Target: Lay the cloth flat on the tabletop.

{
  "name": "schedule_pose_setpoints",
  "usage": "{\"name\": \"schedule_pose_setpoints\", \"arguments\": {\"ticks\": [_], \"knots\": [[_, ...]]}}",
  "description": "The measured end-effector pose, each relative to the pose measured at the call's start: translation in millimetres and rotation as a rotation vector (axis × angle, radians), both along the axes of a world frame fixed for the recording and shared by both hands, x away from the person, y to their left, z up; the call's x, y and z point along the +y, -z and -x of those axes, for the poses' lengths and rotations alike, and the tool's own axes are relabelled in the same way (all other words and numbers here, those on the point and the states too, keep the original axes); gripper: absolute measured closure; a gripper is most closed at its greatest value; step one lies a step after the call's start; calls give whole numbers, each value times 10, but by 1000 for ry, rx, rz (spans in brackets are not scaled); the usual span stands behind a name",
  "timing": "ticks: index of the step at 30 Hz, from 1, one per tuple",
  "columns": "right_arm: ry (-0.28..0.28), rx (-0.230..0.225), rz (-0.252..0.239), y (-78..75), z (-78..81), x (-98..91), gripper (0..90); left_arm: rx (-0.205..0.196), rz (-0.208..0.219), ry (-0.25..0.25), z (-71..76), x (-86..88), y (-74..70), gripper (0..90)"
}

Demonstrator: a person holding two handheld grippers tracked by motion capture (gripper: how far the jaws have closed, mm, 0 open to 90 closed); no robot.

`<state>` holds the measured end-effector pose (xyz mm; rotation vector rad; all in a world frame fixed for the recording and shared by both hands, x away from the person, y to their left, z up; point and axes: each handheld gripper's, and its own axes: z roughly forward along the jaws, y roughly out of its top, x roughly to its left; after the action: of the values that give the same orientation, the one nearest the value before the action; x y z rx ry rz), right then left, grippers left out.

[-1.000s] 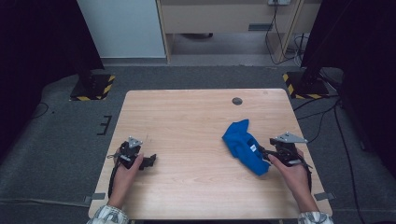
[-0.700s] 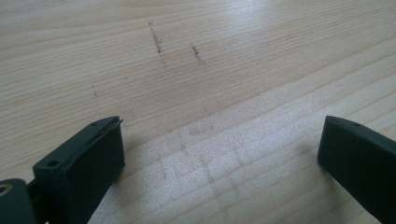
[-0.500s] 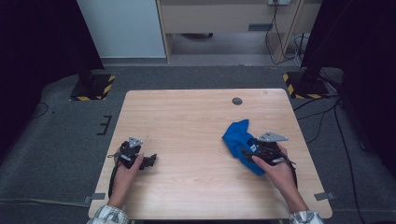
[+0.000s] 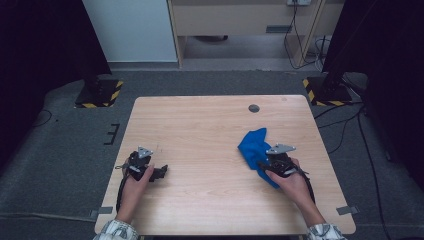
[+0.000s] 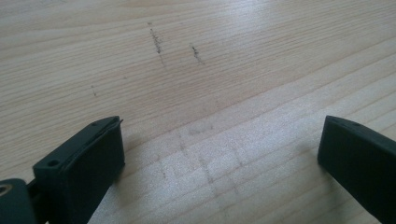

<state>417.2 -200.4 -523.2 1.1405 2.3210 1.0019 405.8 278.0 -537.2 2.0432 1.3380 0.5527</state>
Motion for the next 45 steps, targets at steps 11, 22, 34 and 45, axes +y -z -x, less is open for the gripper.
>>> {"name": "schedule_pose_setpoints", "arguments": {"ticks": [11,22,34,45], "knots": [[-51,-48,-93,-145,56,14,822,1,-1,3,0,-4,-1,0],[-125,-110,-171,-390,166,321,827,1,-1,3,-1,-5,-1,0],[-202,-136,-185,-486,296,638,826,1,-1,3,-1,-5,-1,0],[-253,-148,-168,-463,351,863,818,0,-1,13,6,-35,-1,0]]}}
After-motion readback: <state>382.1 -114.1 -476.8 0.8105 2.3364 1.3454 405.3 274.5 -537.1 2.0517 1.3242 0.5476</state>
